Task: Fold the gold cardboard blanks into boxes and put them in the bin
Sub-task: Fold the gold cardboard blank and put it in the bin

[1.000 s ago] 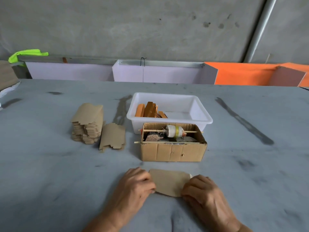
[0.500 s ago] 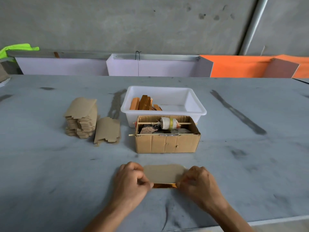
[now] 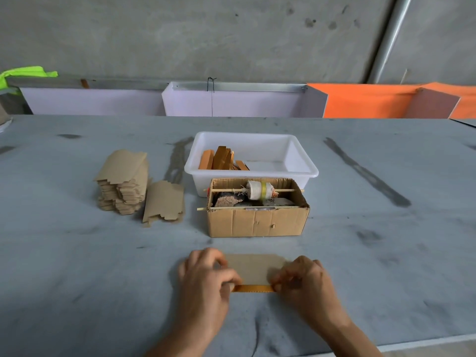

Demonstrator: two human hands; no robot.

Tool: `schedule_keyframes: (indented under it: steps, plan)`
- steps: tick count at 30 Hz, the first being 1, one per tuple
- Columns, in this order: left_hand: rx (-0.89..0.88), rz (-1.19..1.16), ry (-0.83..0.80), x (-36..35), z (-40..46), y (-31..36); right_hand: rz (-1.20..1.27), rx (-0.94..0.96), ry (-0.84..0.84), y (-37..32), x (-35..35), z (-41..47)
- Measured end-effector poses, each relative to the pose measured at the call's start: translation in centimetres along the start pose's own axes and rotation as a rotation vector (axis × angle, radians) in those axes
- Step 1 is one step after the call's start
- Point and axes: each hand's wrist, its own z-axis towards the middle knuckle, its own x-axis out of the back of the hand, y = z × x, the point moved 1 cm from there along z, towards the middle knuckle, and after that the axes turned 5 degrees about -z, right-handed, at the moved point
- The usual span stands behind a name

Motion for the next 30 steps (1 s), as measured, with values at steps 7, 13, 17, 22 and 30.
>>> schedule_keyframes:
  steps: [7,13,17,22,30]
  plan:
    - [-0.397,0.220,0.031,-0.4,-0.8,1.1,-0.367,0.449,0.222,-2.0,-1.3,-2.9]
    - [-0.248,0.075,-0.078,0.0,-1.4,0.0,-0.304,0.128,0.026,-0.6,-0.1,-2.8]
    - [-0.010,0.017,-0.093,0.4,1.1,-0.1,-0.321,0.107,0.008,-0.8,0.6,-1.2]
    - [0.014,0.117,-0.185,-0.8,4.9,-0.3,-0.393,0.070,-0.133,-1.8,1.1,1.6]
    - [0.132,0.100,-0.310,-0.8,6.2,-0.6,-0.349,0.224,-0.079,-1.8,-0.6,4.1]
